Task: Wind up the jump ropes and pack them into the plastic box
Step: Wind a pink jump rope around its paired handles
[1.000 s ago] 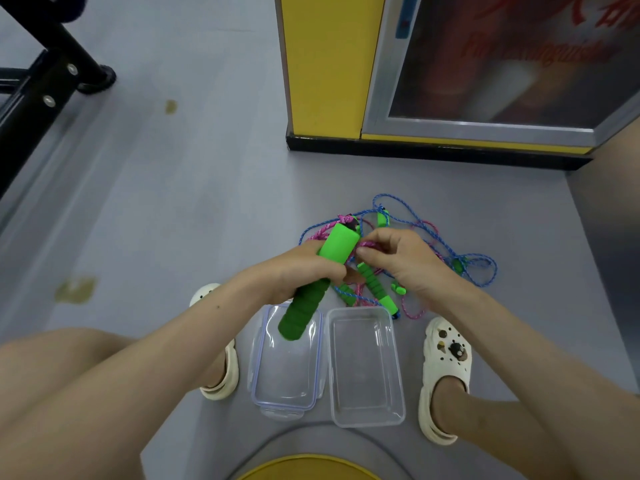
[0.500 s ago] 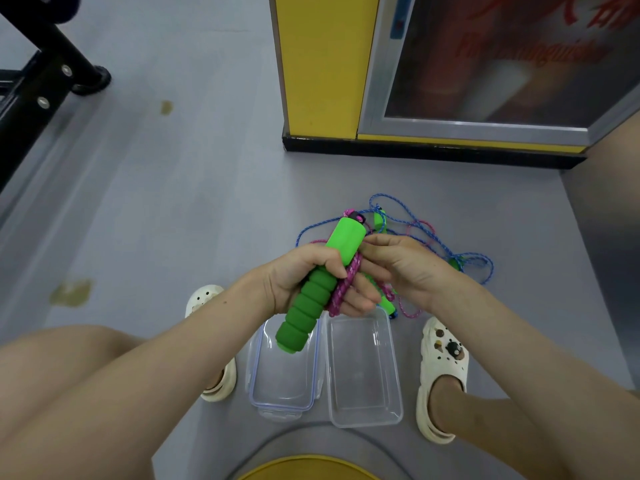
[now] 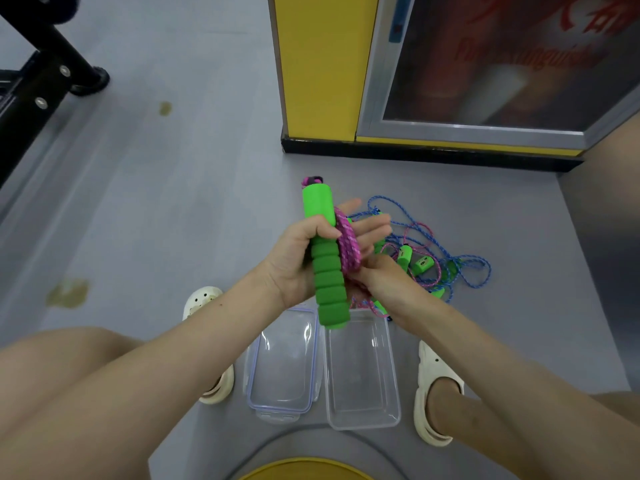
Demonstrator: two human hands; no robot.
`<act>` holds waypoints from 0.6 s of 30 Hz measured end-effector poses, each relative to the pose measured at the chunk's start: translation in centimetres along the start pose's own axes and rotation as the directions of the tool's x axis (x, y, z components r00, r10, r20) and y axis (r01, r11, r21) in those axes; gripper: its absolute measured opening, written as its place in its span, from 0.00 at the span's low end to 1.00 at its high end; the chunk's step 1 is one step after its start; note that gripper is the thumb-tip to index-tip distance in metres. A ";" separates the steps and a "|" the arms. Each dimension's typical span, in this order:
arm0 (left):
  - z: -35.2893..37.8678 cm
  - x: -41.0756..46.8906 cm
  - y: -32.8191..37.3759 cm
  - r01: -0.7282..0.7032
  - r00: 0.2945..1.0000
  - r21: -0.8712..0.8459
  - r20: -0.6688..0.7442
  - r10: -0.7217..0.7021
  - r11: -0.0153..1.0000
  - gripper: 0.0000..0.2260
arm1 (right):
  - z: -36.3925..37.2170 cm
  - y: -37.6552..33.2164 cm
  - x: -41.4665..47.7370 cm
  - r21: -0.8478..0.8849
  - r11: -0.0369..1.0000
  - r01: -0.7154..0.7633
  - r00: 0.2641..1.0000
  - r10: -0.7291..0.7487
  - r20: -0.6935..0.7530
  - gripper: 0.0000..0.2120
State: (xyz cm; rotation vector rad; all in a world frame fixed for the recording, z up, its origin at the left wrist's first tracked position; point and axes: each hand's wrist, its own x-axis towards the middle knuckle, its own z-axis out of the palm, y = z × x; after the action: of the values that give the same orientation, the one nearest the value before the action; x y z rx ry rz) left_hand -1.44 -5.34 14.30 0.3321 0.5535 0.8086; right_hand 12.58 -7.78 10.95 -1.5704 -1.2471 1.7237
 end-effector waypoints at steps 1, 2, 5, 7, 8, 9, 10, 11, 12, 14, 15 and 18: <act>0.0 0.0 0.3 -0.030 0.998 0.026 -0.054 0.032 0.999 0.34 | -0.4 0.3 -0.1 -0.035 0.999 -0.027 1.000 0.027 -0.001 0.14; -0.1 0.0 0.5 -0.052 0.993 0.042 -0.102 0.056 0.998 0.34 | 0.2 0.4 0.2 -0.065 0.997 -0.034 0.999 0.034 -0.003 0.15; 0.1 -0.2 0.6 -0.057 0.975 0.205 -0.200 0.099 0.977 0.27 | 0.5 0.0 0.1 -0.118 0.993 0.007 0.999 -0.001 0.047 0.15; 0.5 -0.8 0.5 -0.023 0.971 0.390 -0.209 0.113 0.920 0.26 | -0.3 -0.6 -0.1 -0.138 0.990 0.014 0.999 -0.007 0.047 0.12; 0.5 -0.9 0.4 -0.014 0.966 0.474 -0.220 0.134 0.880 0.26 | -0.3 -0.7 -0.1 -0.165 0.986 0.020 0.998 -0.011 0.056 0.11; 0.4 -1.0 0.5 -0.009 0.957 0.553 -0.237 0.168 0.833 0.23 | -0.2 -0.9 -0.2 -0.205 0.979 0.021 0.998 -0.008 0.066 0.10; 0.1 -0.9 0.6 0.005 0.946 0.622 -0.256 0.197 0.783 0.19 | -0.1 -1.0 -0.3 -0.236 0.972 0.019 0.997 -0.002 0.072 0.09; -0.2 -0.8 0.6 0.028 0.936 0.680 -0.276 0.220 0.732 0.16 | -0.1 -1.0 -0.4 -0.252 0.967 0.025 0.997 -0.006 0.076 0.09; -0.6 -0.7 0.7 0.049 0.928 0.717 -0.291 0.234 0.696 0.14 | 0.0 -1.1 -0.5 -0.256 0.966 0.037 0.996 -0.015 0.086 0.08; -1.0 -0.7 0.8 0.082 0.912 0.736 -0.328 0.247 0.672 0.12 | 0.2 -1.4 -0.7 -0.273 0.960 0.064 0.995 -0.041 0.089 0.08; -1.1 -0.7 0.9 0.090 0.908 0.736 -0.338 0.249 0.672 0.13 | 0.1 -1.5 -0.7 -0.278 0.958 0.076 0.996 -0.057 0.075 0.08; -1.3 -0.7 1.2 0.089 0.905 0.721 -0.346 0.246 0.687 0.17 | -0.3 -1.9 -0.6 -0.279 0.957 0.085 0.996 -0.091 -0.007 0.16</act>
State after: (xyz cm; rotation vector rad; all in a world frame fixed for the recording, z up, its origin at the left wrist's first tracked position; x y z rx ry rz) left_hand -3.22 -4.99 14.06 0.9417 1.2923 0.7144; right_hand 12.58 -7.32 12.91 -1.6524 -1.5810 1.5252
